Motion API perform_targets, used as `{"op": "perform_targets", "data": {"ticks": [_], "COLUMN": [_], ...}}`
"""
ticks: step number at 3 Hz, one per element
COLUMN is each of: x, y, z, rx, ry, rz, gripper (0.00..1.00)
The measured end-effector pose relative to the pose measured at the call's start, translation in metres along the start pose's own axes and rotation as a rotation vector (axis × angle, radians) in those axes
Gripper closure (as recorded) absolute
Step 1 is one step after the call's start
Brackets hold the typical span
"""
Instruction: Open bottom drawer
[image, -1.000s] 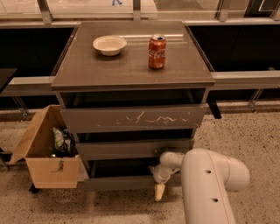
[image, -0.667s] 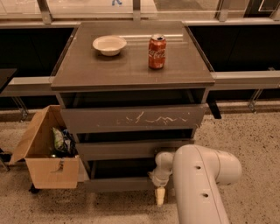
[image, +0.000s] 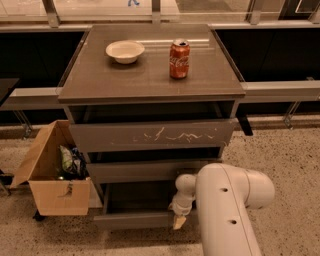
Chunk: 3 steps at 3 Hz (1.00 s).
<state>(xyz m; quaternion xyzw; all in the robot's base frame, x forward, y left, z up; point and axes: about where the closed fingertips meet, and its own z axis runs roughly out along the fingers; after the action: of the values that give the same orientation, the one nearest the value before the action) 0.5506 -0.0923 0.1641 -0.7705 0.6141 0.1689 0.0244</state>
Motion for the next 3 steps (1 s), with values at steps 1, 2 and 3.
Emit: {"op": "perform_targets", "data": {"ticks": [1, 2, 3], "x": [-0.0005, -0.0007, -0.0004], "y": [0.0146, 0.0165, 0.0231], "z": [-0.0041, -0.0037, -0.0033], "rx": [0.020, 0.020, 0.025], "ry": [-0.007, -0.007, -0.019], "rz": [0.008, 0.008, 0.014], "gripper": [0.80, 1.00, 1.00]}}
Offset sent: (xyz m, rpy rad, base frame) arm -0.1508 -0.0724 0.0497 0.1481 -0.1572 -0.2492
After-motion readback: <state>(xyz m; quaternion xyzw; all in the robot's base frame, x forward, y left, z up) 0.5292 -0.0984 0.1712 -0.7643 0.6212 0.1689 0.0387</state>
